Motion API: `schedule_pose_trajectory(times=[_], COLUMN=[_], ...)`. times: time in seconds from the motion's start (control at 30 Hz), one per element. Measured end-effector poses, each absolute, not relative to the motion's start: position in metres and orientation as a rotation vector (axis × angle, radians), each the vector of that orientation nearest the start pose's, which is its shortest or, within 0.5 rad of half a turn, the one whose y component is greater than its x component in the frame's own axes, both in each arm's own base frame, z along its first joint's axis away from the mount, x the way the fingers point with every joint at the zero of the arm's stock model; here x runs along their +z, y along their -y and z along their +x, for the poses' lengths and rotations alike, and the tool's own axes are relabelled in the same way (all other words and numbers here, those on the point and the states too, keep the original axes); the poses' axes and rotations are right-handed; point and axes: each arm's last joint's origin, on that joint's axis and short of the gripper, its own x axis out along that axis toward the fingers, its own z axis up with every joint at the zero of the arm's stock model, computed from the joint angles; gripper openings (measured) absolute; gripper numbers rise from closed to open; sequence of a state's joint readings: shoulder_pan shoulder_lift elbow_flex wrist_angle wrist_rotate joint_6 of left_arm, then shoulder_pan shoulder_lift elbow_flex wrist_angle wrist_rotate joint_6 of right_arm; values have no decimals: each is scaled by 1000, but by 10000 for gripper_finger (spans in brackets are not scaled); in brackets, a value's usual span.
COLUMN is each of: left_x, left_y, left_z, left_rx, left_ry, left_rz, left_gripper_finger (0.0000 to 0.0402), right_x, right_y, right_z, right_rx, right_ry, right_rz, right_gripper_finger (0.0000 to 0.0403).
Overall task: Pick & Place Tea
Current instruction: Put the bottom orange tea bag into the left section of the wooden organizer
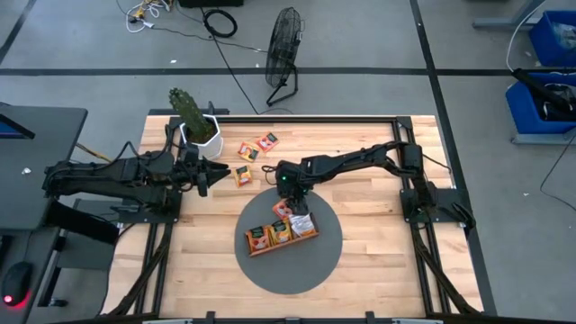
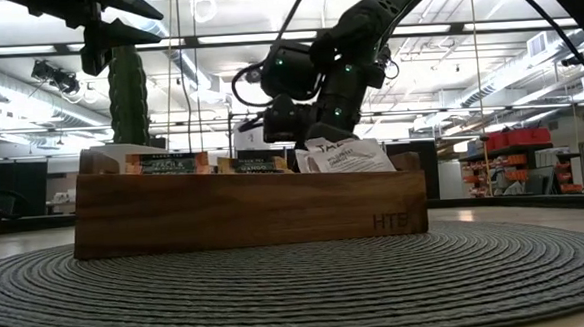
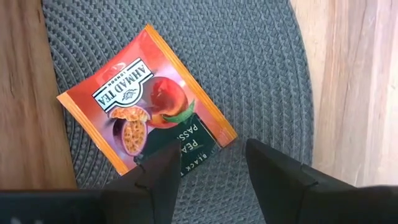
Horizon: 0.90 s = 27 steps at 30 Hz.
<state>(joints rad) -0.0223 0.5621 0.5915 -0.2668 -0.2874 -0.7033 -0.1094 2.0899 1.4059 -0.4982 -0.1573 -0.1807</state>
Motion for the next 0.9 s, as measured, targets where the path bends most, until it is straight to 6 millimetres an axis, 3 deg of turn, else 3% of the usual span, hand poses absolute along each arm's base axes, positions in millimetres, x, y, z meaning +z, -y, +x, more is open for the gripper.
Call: schedule_pose_trajectory(times=[0.47,0.63,0.9], left_x=[289,289,289], left_y=[-5,-5,-5], left_z=[133,133,133], left_rx=[336,336,336], left_ry=[-130,-130,-129], left_rz=[-673,-677,-677], left_gripper_finger=[154,154,154], right_x=[142,156,151], right_y=[40,38,31], right_z=[416,418,420], right_rx=[114,182,164], right_ry=[-1115,-1045,-1052], right_rz=[-42,10,-25], right_gripper_finger=[190,190,190])
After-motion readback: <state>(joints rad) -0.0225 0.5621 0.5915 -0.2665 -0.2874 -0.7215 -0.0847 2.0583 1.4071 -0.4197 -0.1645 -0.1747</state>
